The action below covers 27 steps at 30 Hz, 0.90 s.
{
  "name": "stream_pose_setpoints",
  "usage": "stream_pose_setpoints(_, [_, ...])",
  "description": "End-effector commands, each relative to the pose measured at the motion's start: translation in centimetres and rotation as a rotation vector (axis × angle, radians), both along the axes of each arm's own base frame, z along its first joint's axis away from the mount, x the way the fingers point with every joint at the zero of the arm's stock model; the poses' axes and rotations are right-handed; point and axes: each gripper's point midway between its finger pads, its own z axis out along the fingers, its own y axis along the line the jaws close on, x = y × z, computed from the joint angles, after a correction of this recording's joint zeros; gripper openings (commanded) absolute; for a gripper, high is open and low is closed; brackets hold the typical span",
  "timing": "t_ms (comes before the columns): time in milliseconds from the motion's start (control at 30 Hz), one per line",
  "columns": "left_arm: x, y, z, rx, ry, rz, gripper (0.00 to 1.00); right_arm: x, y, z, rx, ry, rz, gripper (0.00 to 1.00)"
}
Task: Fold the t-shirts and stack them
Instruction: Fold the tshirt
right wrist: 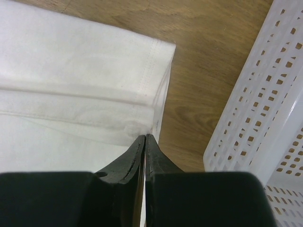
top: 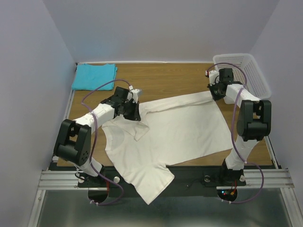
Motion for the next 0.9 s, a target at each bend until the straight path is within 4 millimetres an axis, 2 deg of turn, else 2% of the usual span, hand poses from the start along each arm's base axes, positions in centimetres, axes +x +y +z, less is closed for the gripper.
stream_pose_setpoints(0, [-1.2, -1.5, 0.2, -0.035, 0.025, -0.084, 0.00, 1.2, -0.7, 1.8, -0.018, -0.078, -0.012, 0.09])
stream_pose_setpoints(400, [-1.8, -3.9, -1.4, -0.023, 0.077, -0.140, 0.00, 1.7, -0.9, 1.7, -0.021, -0.084, -0.026, 0.10])
stream_pose_setpoints(667, [-1.2, -4.9, -1.0, -0.038, 0.062, -0.135, 0.01, 1.8, -0.9, 1.5, -0.019, -0.080, -0.026, 0.11])
stream_pose_setpoints(700, [-1.2, -5.0, -1.0, -0.040, 0.065, -0.133, 0.04, 1.9, -0.8, 1.6, -0.018, -0.084, -0.025, 0.11])
stream_pose_setpoints(800, [-1.1, -5.2, -0.6, -0.048, 0.057, -0.137, 0.24, 1.8, -0.6, 1.8, -0.006, -0.087, -0.018, 0.14])
stream_pose_setpoints(833, [-0.9, -5.3, -0.2, -0.052, 0.048, -0.135, 0.37, 1.9, -0.5, 2.0, 0.001, -0.093, -0.015, 0.15])
stream_pose_setpoints(867, [-0.8, -5.3, 0.2, -0.054, 0.037, -0.134, 0.41, 1.9, 0.0, 2.6, 0.021, -0.106, -0.001, 0.16])
